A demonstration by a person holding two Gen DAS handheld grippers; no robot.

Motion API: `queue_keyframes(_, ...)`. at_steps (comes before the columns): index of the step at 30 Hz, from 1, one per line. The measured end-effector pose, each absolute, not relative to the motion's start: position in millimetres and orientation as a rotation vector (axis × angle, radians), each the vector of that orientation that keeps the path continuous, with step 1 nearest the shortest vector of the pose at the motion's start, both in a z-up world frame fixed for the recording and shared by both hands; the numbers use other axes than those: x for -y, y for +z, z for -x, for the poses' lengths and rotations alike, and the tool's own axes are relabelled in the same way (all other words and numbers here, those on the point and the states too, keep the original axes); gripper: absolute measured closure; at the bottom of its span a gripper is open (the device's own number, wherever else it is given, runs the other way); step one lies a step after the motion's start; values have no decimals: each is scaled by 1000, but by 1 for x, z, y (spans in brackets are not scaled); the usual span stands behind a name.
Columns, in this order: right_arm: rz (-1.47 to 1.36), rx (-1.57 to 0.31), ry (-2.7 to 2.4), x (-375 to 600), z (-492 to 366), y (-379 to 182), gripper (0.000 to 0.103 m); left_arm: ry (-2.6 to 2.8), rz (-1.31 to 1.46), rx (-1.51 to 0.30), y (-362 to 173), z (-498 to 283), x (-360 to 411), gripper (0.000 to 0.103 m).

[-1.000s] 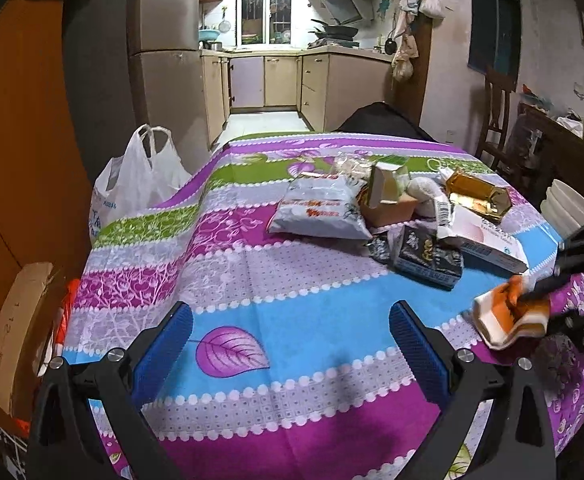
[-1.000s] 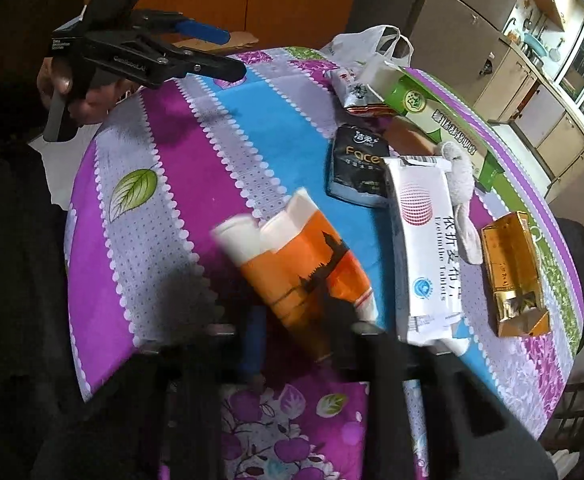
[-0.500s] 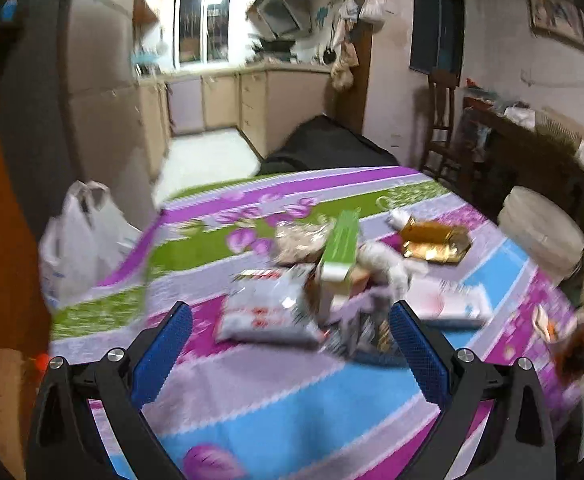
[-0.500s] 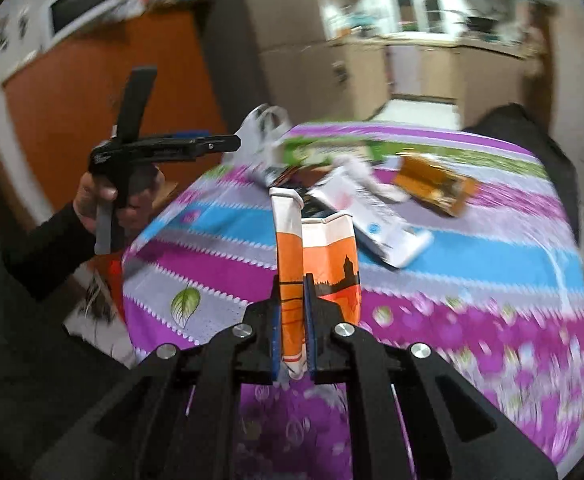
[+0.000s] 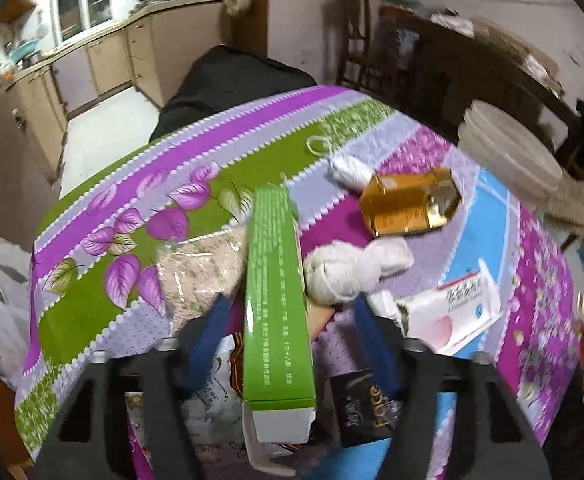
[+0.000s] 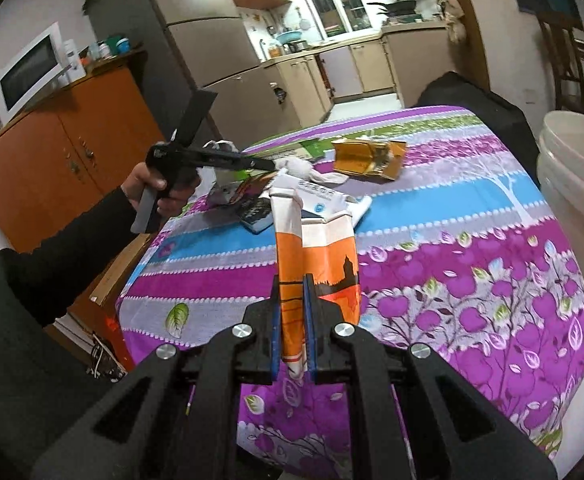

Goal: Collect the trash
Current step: 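Grasp the orange-white tube box with the right gripper while the left grasps the green box, then carry both boxes over the white bucket and open both grippers to drop them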

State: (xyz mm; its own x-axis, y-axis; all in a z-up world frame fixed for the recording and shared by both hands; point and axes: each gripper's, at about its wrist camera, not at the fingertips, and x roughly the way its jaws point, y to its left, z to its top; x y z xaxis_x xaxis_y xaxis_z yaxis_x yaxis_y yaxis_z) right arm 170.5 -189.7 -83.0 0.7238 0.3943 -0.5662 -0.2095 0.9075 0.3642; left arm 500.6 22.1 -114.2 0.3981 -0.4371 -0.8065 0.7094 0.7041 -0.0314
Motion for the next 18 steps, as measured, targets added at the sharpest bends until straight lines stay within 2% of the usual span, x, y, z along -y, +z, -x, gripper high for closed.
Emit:
queue_keyframes(1,-291,-684,331,192,-171,-84,95,-747,-344,-897,-116,-501,-23,69)
queue_keyframes(2,-295,-683,327,194,-171,-84,95,-744,-324,-889,-116,-501,-26,77)
queue_keyframes(13,-300,-659,251,205,-175,-79,95,-674,-189,-721,-60,-435,-65,77)
queue_keyframes(18,-297,-686,161,215,-187,-77,95,-649,-115,-702,-43,-398,-55,77)
